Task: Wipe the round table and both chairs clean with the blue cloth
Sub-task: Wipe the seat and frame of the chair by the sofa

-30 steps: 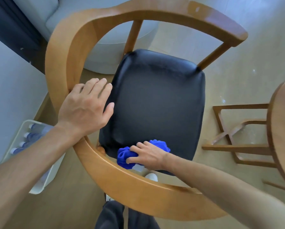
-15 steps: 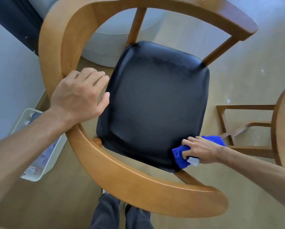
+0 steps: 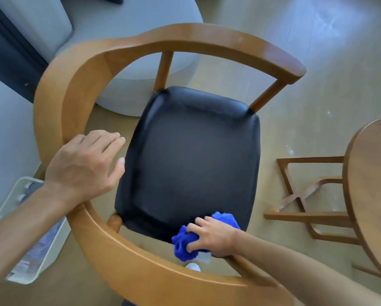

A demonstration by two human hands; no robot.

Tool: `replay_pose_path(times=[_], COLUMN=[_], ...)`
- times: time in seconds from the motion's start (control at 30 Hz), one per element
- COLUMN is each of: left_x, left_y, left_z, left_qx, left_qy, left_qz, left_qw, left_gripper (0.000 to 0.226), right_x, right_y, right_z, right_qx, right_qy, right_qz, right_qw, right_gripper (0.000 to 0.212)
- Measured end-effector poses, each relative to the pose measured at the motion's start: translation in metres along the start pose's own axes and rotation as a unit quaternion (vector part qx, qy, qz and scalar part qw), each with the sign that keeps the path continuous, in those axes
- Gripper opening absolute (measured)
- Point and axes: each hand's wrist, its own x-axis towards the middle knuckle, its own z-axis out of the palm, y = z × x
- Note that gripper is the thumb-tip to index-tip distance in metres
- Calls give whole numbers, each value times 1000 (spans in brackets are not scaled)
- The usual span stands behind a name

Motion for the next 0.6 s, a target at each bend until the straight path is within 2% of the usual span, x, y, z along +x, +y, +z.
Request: replay_pose_path(times=[0.1, 0.2, 0.33, 0.4, 0.47, 0.5, 0.53, 0.6], left_x=[6, 10, 11, 10, 10, 10, 9, 2], left_y=[10, 12, 15, 15, 15, 14, 13, 9], left_z=[2, -1, -10, -17, -25, -29, -32, -36], left_qx=[-6, -12, -13, -24, -41, -51, -66, -99], left_qy=[-1, -16, -28, -19, -10, -8, -7, -25], left_qz=[-6, -23, -28, -16, -1, 6, 16, 54], left_qw=[1000, 1000, 999, 999, 999, 999, 998, 993], left_gripper=[38, 30, 26, 22, 20, 20, 21, 23], right_x=[-73, -104, -86, -62, -34, -21, -7, 20], right_y=[38, 61, 43, 24, 8, 2, -3, -13], right_z=[17, 6, -16, -35, -70, -95, -122, -184], right_qx=[75, 127, 269, 361, 421, 431, 433, 407], right_qy=[-16, 31, 135, 236, 358, 408, 446, 498], right_qz=[142, 294, 452, 455, 414, 385, 352, 284], right_qw=[987, 947, 840, 779, 723, 707, 700, 712], right_gripper=[50, 42, 45, 49, 55, 56, 57, 55])
